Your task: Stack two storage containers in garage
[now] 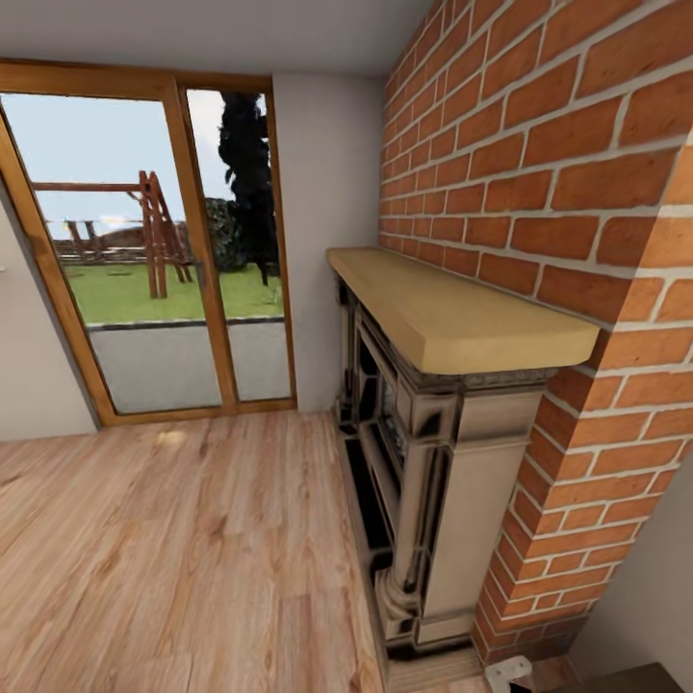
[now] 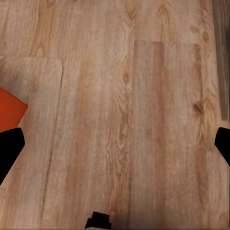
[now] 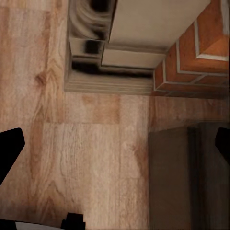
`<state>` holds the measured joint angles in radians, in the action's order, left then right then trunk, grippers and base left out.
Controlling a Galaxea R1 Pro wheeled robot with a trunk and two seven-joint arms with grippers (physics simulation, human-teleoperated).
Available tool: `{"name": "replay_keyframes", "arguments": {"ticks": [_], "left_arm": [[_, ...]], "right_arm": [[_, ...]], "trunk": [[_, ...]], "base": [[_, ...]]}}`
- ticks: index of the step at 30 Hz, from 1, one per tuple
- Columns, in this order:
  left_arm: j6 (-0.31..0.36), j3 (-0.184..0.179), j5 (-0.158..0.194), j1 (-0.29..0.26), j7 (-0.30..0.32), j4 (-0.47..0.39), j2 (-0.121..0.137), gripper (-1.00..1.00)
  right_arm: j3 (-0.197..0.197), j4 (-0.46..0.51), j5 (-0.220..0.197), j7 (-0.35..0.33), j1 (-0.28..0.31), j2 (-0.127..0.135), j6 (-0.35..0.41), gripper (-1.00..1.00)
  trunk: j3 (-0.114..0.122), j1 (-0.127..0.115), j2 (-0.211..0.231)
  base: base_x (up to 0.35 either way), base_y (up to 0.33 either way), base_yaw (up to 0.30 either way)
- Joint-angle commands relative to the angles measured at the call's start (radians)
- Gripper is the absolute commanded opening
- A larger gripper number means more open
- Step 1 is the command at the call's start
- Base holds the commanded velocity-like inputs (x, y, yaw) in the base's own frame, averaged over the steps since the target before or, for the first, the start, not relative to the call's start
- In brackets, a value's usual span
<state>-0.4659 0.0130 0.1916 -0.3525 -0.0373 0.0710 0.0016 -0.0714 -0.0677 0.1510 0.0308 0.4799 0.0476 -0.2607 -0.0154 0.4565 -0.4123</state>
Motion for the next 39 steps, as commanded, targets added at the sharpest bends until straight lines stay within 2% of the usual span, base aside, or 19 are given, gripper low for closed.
{"name": "replay_keyframes", "arguments": {"ticks": [1,13,39], "left_arm": [[-0.007,0.001,0.000,-0.002,-0.001,0.004,0.000,1.00],[-0.007,0.001,0.000,-0.002,0.000,0.004,0.000,1.00],[-0.010,0.001,0.000,-0.002,0.000,0.005,0.000,1.00]], "right_arm": [[-0.007,-0.004,0.004,0.003,0.002,0.000,-0.006,1.00],[-0.007,-0.004,0.004,0.003,0.002,0.000,-0.006,1.00],[-0.007,-0.004,0.004,0.003,0.002,0.000,-0.006,1.00]], "trunk": [[-0.002,0.001,-0.002],[-0.002,0.001,-0.002],[-0.002,0.001,-0.002]], "base": [[0.325,-0.087,0.000],[0.284,-0.017,0.065],[0.007,0.000,0.293]]}}
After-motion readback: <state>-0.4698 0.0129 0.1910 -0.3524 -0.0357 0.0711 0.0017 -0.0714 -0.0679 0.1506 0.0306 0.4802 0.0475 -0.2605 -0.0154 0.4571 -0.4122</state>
